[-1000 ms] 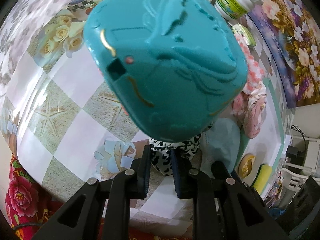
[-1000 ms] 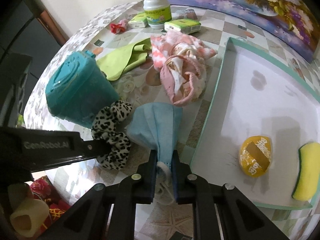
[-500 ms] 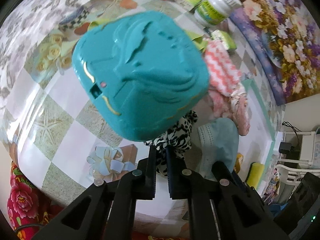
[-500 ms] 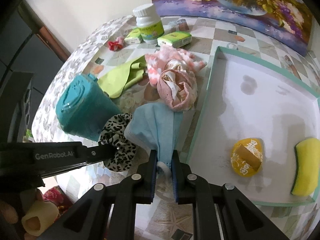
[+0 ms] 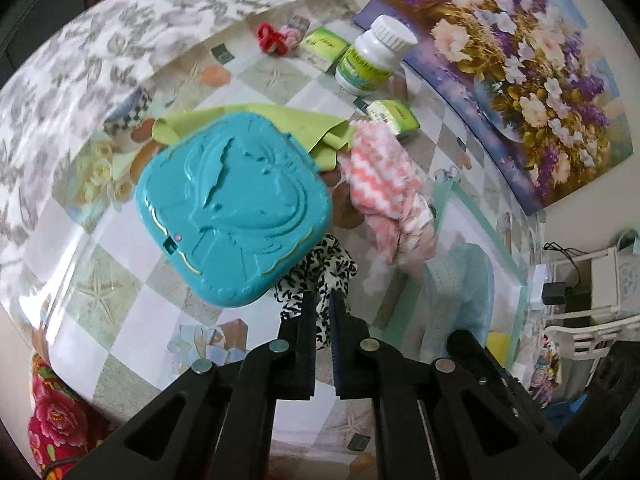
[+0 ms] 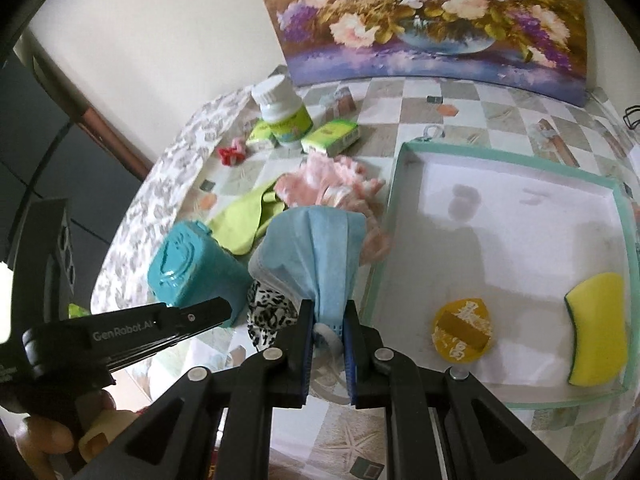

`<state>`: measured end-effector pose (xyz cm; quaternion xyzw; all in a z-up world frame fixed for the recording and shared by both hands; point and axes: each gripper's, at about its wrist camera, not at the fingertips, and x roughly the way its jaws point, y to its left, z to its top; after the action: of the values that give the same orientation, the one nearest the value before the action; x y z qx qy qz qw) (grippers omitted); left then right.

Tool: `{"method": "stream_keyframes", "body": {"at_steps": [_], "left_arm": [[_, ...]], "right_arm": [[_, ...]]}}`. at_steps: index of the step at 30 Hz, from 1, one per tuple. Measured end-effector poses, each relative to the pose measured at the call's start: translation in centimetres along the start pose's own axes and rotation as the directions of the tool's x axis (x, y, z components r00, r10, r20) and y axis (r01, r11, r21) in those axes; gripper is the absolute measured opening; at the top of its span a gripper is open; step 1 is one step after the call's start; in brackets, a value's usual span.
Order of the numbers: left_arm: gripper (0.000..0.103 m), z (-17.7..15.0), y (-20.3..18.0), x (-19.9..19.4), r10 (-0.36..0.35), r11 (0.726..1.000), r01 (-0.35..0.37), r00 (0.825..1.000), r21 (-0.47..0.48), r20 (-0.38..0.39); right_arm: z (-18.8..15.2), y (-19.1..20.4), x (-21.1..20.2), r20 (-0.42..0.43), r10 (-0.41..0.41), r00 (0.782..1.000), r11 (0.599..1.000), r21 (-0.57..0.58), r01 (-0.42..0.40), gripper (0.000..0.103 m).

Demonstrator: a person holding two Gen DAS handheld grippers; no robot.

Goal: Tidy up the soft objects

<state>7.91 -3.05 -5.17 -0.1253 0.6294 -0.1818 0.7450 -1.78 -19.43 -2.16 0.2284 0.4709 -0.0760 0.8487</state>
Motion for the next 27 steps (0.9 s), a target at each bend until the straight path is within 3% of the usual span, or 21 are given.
{"method": "stream_keyframes", "body": {"at_steps": [4,8,11,13,19,27], "left_arm": [[0.006,0.5,-0.4,0.7,-0.004,1.0,0.004,1.0,0.003,-0.004],[0.008,0.3,-0.6,1.4,0.046,0.998,-0.045,0.999,0.048,-0.018],[0.023,0.3,-1.2,2.6,0.083,0.994,-0.08,0.996,0.073,-0.041],[0.043,0.2,-1.4,3.3,0.104,0.992,-0.099,0.993,0.083,-0.056],[0.047,0.1,-1.4,5.2,0.201,0.974,-0.192,0.977,0.119,-0.068],[0.049,-0.2,-1.8,6.9,0.22,0.964,-0.204,0.972,0.168,-0.078]], "right_arm": [[0.0,-0.3,-0.2,0.002,0.004,1.0,1.0,0.011,-0.004,0.014],[-0.1,-0.5,0.1,-0.006,0.002,1.0,1.0,0.014,-0.002,0.014],[-0.2,-0.8,0.2,-0.011,0.001,1.0,1.0,0.026,0.0,0.014],[-0.2,-1.0,0.2,-0.012,0.003,1.0,0.999,0.032,-0.003,0.014],[-0.2,-0.8,0.2,-0.013,0.004,1.0,1.0,0.025,-0.004,0.014],[-0.3,-0.8,0.6,-0.026,-0.005,1.0,1.0,0.019,0.006,0.014]]}}
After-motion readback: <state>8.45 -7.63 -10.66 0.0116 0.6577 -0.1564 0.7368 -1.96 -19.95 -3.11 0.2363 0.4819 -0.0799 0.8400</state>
